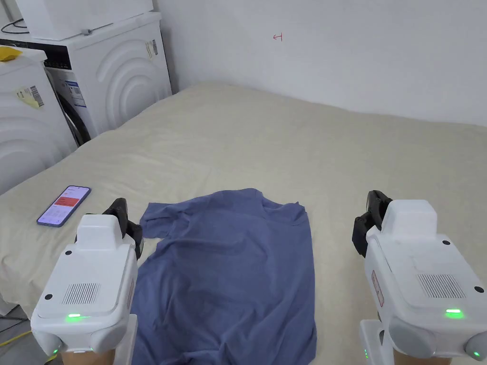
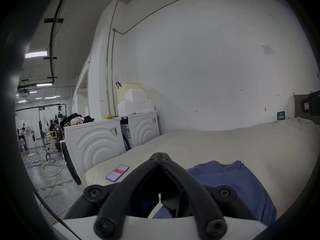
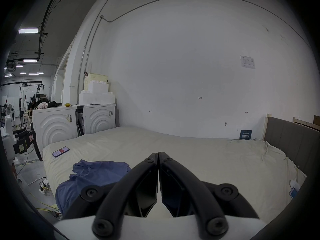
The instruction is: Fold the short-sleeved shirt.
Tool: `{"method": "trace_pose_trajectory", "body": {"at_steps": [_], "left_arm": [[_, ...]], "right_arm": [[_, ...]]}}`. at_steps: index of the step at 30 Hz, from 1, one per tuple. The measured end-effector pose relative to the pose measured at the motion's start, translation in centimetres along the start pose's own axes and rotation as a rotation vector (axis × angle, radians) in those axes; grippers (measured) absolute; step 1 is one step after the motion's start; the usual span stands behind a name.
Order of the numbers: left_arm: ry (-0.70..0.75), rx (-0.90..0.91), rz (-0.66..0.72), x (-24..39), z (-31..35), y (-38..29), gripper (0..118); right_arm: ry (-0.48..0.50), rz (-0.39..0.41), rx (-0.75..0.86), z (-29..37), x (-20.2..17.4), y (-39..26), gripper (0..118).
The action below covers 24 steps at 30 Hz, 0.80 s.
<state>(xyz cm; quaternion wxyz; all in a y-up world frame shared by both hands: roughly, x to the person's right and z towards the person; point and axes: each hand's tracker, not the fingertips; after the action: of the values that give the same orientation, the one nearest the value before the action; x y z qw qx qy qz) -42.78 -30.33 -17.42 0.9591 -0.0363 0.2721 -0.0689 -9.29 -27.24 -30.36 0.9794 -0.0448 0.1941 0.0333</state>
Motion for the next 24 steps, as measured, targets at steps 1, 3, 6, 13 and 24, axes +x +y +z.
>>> {"method": "trace_pose_trajectory", "body": {"at_steps": [1, 3, 6, 13, 24], "left_arm": [[-0.015, -0.013, 0.005, 0.1, -0.3, 0.1, 0], [-0.048, -0.07, 0.017, 0.6, -1.5, 0.3, 0], [-0.092, -0.125, -0.001, 1.6, -3.4, 0.4, 0], [-0.234, -0.398, 0.009, 4.7, -10.3, -0.4, 0], [-0.374, -0.888, -0.011, 11.1, -20.0, -6.4, 105]], "right_arm": [[-0.002, 0.001, -0.001, -0.1, 0.1, 0.0, 1], [-0.005, 0.002, -0.004, -0.3, 0.2, 0.0, 1], [-0.009, 0.001, -0.01, -0.6, 0.5, -0.1, 1], [-0.022, 0.009, -0.029, -1.6, 1.2, -0.7, 1], [-0.075, 0.028, -0.101, -3.3, 3.5, -2.5, 1]]}}
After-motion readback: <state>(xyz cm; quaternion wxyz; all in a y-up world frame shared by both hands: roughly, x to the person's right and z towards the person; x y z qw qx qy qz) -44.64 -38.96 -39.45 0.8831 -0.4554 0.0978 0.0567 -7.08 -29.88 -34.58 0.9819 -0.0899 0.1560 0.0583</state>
